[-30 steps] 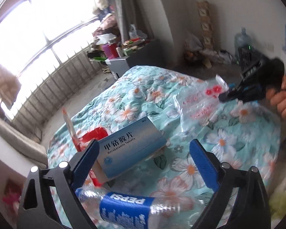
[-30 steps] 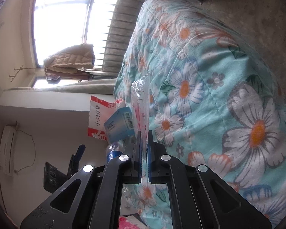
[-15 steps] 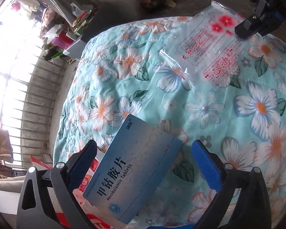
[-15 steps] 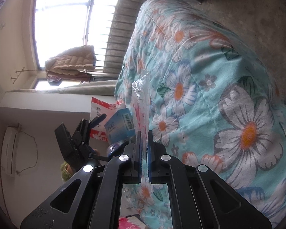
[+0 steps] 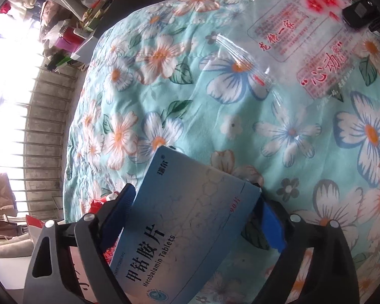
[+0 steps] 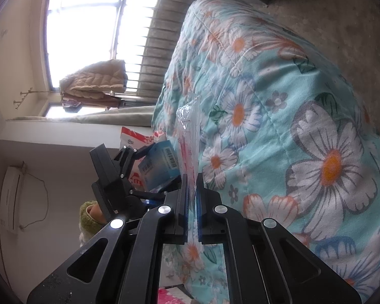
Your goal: Collect trash
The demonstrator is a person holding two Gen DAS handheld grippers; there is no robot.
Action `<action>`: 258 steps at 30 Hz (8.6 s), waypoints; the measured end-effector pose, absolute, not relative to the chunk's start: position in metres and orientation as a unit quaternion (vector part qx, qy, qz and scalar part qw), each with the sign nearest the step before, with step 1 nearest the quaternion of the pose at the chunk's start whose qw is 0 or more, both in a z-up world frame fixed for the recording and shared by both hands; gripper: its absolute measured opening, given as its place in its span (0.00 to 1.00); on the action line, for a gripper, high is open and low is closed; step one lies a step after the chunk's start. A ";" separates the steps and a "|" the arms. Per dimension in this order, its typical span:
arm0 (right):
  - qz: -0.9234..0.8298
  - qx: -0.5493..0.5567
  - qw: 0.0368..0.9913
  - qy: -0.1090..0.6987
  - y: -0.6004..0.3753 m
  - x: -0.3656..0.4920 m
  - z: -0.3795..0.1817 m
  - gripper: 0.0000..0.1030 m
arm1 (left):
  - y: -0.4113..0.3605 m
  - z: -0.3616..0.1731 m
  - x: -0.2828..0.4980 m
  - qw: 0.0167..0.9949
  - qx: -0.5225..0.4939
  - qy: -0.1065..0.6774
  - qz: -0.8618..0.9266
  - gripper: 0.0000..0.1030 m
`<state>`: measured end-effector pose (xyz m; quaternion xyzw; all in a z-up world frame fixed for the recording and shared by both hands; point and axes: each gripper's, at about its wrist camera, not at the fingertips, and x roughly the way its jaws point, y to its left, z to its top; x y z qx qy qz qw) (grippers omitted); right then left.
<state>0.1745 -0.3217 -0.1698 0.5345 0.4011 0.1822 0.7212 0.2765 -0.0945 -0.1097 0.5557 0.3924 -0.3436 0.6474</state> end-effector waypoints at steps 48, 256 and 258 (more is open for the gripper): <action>0.159 0.563 0.734 0.343 -0.357 0.110 -0.169 0.04 | -0.068 -0.033 0.199 0.737 0.000 0.561 -0.376 0.80; 0.004 0.263 0.900 0.348 -0.348 0.079 -0.098 0.71 | -0.010 0.011 0.129 0.877 -0.034 0.382 -0.288 0.95; 0.015 0.259 0.896 0.361 -0.338 0.083 -0.101 0.71 | 0.014 0.009 0.124 0.887 -0.040 0.376 -0.266 0.95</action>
